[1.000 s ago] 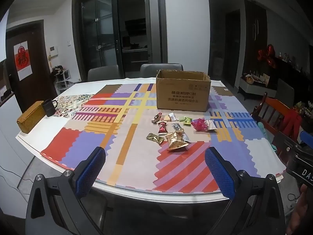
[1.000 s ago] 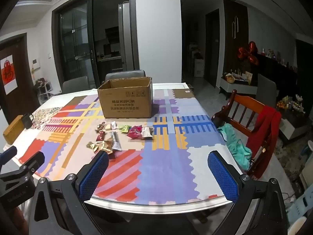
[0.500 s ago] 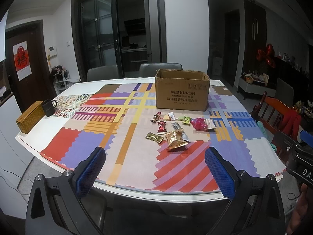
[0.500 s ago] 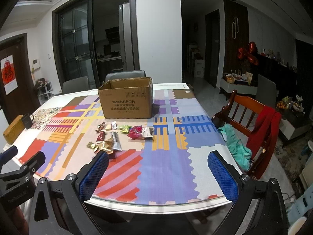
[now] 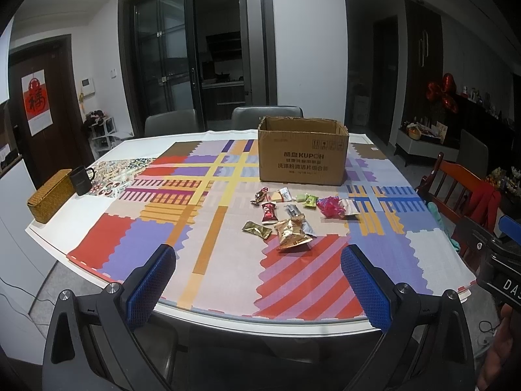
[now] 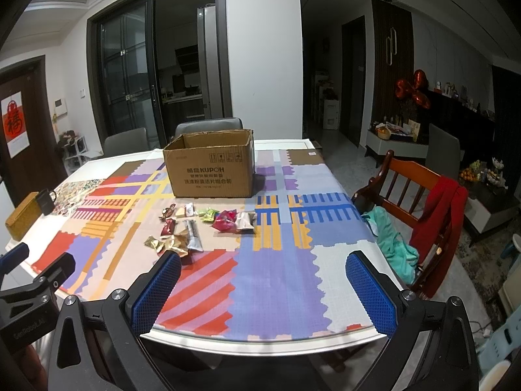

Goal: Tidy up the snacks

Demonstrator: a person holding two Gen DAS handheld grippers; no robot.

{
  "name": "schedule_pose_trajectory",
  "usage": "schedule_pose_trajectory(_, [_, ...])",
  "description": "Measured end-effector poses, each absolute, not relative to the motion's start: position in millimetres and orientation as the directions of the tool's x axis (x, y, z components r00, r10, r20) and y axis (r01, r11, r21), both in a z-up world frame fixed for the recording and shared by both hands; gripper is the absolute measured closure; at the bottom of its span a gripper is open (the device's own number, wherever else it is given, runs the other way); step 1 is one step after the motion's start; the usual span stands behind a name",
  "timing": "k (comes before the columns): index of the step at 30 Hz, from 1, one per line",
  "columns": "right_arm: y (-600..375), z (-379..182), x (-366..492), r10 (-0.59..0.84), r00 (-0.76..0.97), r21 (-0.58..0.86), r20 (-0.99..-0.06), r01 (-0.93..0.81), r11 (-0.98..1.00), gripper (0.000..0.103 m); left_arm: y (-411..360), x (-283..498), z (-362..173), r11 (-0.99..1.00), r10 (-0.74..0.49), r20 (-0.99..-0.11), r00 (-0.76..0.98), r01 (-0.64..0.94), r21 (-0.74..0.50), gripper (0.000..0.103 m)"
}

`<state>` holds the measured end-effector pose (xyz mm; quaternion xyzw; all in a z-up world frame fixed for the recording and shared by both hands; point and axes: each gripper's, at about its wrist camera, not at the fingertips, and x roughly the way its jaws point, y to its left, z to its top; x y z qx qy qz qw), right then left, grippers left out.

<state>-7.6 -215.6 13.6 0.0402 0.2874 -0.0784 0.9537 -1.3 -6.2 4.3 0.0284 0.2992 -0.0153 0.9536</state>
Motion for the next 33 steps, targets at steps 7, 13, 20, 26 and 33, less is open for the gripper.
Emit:
schedule_pose_trajectory(7, [-215.3, 14.1, -8.1, -0.127, 0.823, 0.031, -0.553, 0.173, 0.985, 0.000, -4.5, -4.1, 5.5, 0.998, -0.014, -0.567, 0.824, 0.050, 0.048, 0.000])
schedule_pose_trajectory(13, [-215.8, 13.8, -8.1, -0.127, 0.823, 0.032, -0.554, 0.173, 0.984, 0.000, -3.7, -4.5, 5.7, 0.998, -0.015, -0.565, 0.825, 0.051, 0.047, 0.000])
schedule_pose_trajectory(20, [-216.4, 14.1, -8.2, -0.126, 0.823, 0.033, -0.553, 0.172, 0.985, 0.000, -3.0, -5.0, 5.4, 0.998, -0.013, -0.564, 0.826, 0.050, 0.049, 0.000])
schedule_pose_trajectory(26, [-216.6, 14.0, -8.5, -0.126, 0.824, 0.033, -0.553, 0.173, 0.984, 0.000, -2.9, -5.1, 5.4, 0.997, -0.015, -0.565, 0.825, 0.051, 0.049, 0.000])
schedule_pose_trajectory(33, [-216.5, 13.6, -8.9, -0.127, 0.825, 0.033, -0.551, 0.173, 0.984, 0.000, -2.2, -4.1, 5.0, 0.997, -0.013, -0.570, 0.821, 0.051, 0.050, 0.000])
